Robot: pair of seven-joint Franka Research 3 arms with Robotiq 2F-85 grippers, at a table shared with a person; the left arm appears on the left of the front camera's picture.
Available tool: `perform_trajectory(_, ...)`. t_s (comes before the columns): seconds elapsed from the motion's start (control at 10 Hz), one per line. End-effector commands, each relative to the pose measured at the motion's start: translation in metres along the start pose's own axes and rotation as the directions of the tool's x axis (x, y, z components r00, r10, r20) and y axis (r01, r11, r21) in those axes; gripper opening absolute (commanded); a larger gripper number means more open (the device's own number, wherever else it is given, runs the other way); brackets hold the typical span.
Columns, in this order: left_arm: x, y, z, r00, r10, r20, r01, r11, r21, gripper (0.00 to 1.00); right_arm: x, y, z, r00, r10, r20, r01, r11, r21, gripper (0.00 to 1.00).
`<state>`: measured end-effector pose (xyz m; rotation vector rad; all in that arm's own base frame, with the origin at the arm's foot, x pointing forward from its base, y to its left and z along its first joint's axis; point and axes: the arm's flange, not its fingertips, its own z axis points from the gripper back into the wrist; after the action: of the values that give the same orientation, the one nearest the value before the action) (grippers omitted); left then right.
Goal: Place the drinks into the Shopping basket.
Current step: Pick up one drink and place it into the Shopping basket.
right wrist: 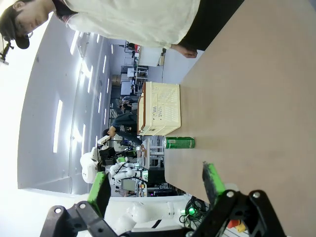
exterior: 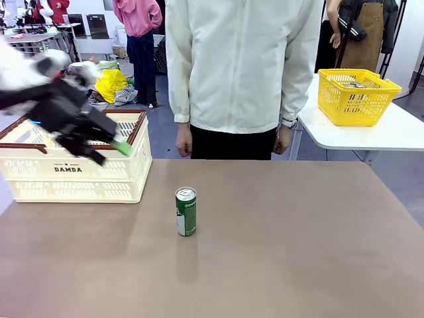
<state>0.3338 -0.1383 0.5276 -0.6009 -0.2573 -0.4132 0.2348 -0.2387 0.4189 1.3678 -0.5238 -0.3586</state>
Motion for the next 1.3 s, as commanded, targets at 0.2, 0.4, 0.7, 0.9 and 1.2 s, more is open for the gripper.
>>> perform_trajectory(0.2, 0.013, -0.023, -0.037, 0.995, -0.069, -0.077, 0.074, 0.995, 0.069, 1.00, -0.001, 0.000, 0.003, 1.000, 0.018, -0.008, -0.018, 1.000, 0.003, 1.00)
perform_trajectory(0.4, 0.013, -0.023, -0.037, 0.995, -0.069, -0.077, 0.074, 0.995, 0.069, 1.00, -0.001, 0.000, 0.003, 1.000, 0.018, -0.008, -0.018, 1.000, 0.003, 1.00)
perform_trajectory(0.7, 0.024, -0.044, -0.062, 0.991, -0.059, -0.118, 0.072, 0.992, 0.103, 1.00, -0.001, 0.000, 0.003, 1.000, 0.018, -0.008, -0.018, 1.000, 0.003, 1.00)
perform_trajectory(0.9, 0.041, -0.083, -0.092, 0.991, 0.001, -0.132, 0.028, 0.977, 0.213, 1.00, -0.001, 0.000, 0.003, 1.000, 0.018, -0.008, -0.018, 1.000, 0.003, 1.00)
perform_trajectory(1.2, 0.073, -0.096, -0.122, 0.953, 0.289, -0.086, -0.215, 0.851, 0.479, 1.00, -0.001, 0.000, 0.003, 1.000, 0.018, -0.008, -0.018, 1.000, 0.003, 1.00)
